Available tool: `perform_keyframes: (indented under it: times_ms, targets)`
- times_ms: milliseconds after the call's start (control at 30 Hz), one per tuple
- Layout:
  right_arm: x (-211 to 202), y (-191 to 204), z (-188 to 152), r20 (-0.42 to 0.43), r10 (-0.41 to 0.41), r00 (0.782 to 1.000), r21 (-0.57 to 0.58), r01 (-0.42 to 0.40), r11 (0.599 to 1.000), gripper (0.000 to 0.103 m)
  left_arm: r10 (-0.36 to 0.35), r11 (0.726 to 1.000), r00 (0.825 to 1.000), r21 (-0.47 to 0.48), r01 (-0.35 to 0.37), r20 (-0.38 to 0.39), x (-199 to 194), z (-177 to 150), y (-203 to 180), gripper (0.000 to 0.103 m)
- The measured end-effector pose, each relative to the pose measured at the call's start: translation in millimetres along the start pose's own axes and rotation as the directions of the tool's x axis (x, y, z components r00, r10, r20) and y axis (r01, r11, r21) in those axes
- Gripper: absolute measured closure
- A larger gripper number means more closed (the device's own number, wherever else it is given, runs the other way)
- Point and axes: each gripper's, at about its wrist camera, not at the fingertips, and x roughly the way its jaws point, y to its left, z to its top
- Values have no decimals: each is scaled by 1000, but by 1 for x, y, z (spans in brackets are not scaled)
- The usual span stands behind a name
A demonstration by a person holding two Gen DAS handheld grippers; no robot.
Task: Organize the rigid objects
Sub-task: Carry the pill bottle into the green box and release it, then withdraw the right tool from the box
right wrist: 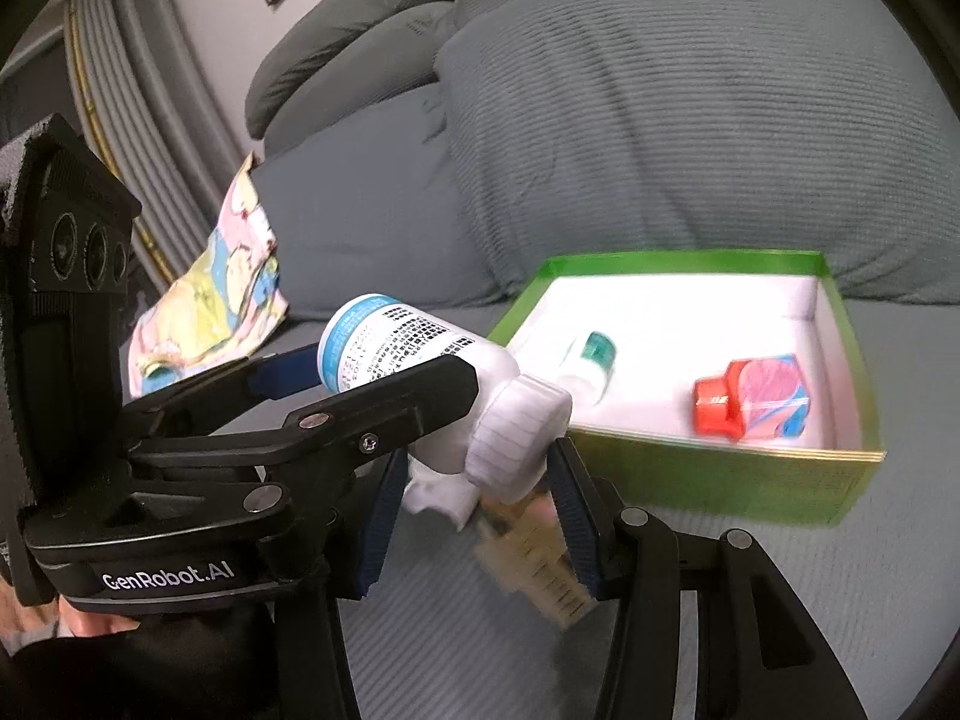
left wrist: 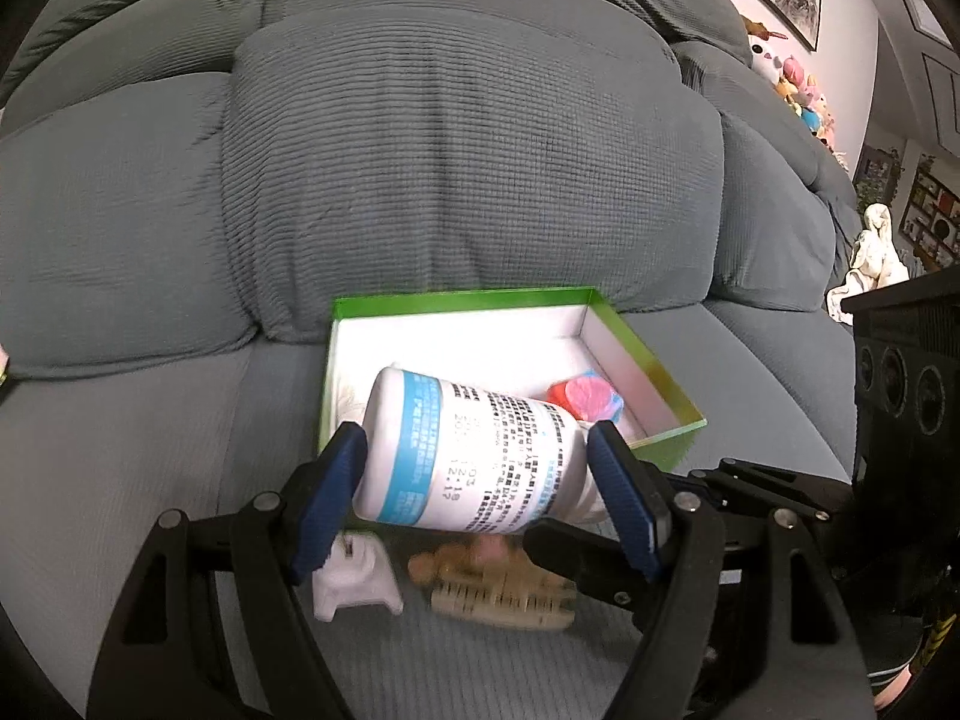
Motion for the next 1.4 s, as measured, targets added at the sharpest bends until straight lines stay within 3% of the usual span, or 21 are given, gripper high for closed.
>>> perform_keyframes:
  times_ms: [267, 567, 633, 700, 767, 1000, 1067, 1400]
  targets:
    - [23, -33, 26, -18, -11, 1000, 42, 12, 999, 52, -27, 999, 998, -26, 25, -59, 45, 21, 8, 28]
    - [57, -59, 35, -65, -35, 997, 68, 39, 997, 52, -34, 996, 989, -85, 22, -142, 83, 22, 21, 28]
    - [65, -63, 36, -82, -42, 996, 79, 48, 996, 52, -38, 993, 983, -119, 17, -179, 92, 22, 26, 22]
    - [71, -68, 37, -89, -76, 993, 93, 84, 992, 51, 2, 988, 978, -148, -34, -209, 96, 20, 33, 0]
    - [71, -74, 36, -96, -125, 988, 105, 134, 985, 40, 12, 982, 977, -180, -51, -212, 92, 18, 43, 1]
    - [45, -90, 24, -81, -167, 983, 143, 177, 974, 34, 82, 963, 973, -236, -133, -215, 60, 2, 74, 1]
    - [35, -91, 20, -84, -178, 980, 148, 189, 971, 27, 103, 956, 971, -247, -156, -214, 47, -5, 78, 1]
    - [-3, -52, -3, -64, -210, 976, 73, 215, 974, 26, 164, 947, 964, -241, -213, -209, -5, -35, 64, 1]
